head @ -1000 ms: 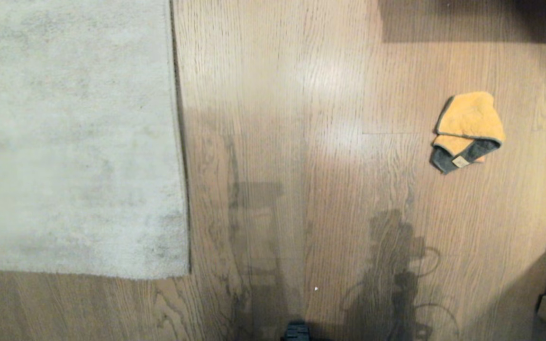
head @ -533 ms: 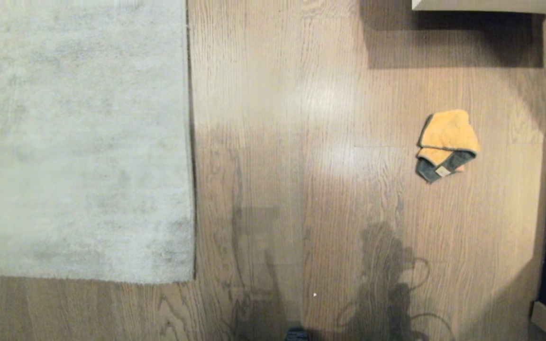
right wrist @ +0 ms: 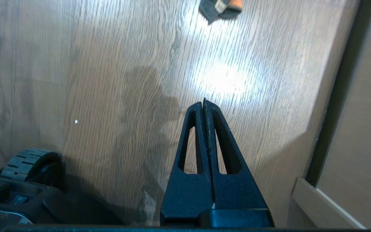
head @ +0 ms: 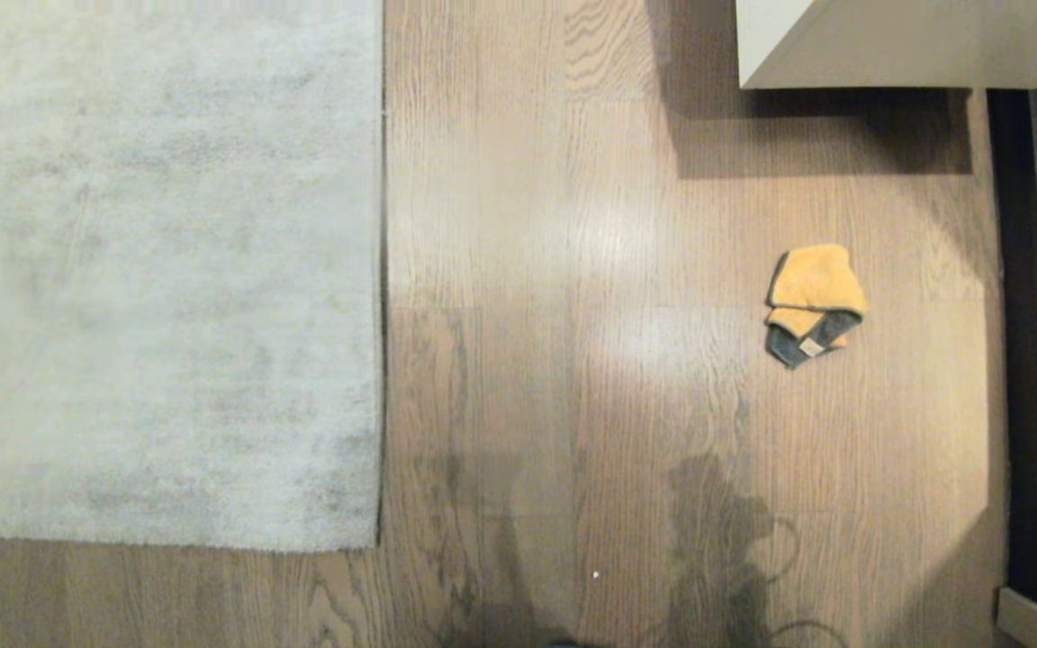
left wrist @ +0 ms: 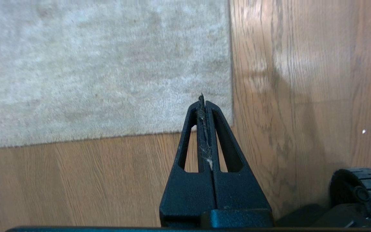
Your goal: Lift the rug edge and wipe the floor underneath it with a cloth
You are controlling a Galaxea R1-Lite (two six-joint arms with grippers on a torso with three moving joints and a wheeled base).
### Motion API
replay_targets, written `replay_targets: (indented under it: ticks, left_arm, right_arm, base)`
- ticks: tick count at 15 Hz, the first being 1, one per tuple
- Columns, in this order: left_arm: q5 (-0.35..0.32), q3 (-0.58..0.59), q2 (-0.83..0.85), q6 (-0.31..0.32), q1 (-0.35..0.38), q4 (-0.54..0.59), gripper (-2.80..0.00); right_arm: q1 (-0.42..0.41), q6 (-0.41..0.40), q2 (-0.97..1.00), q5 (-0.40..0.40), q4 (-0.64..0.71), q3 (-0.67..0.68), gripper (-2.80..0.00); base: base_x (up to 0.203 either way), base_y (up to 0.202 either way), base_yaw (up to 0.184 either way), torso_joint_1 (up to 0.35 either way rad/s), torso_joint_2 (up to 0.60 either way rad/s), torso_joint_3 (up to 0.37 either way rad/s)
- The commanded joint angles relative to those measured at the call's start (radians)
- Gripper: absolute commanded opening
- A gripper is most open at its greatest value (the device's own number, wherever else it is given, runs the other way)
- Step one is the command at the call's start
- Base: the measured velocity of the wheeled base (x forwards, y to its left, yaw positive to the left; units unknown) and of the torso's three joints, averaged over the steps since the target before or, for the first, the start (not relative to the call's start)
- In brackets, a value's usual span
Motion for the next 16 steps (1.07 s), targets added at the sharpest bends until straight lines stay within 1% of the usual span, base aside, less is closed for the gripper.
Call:
replay_targets:
  ticks: [1,16]
  left_arm:
    - [0.000,0.000,0.000,0.000,0.000,0.000,-2.80]
    - [-0.004,0.000,0.000,0.000,0.000,0.000,-2.80]
  right_arm:
    - [0.000,-0.002,0.001,0.001,-0.001,0.000,-2.80]
    - [0.000,-0.002,0.001,0.001,0.000,0.000,-2.80]
  base:
    - [0.000,0.000,0.000,0.005,0.00,0.205]
    - [0.000,0.000,0.000,0.002,0.00,0.201]
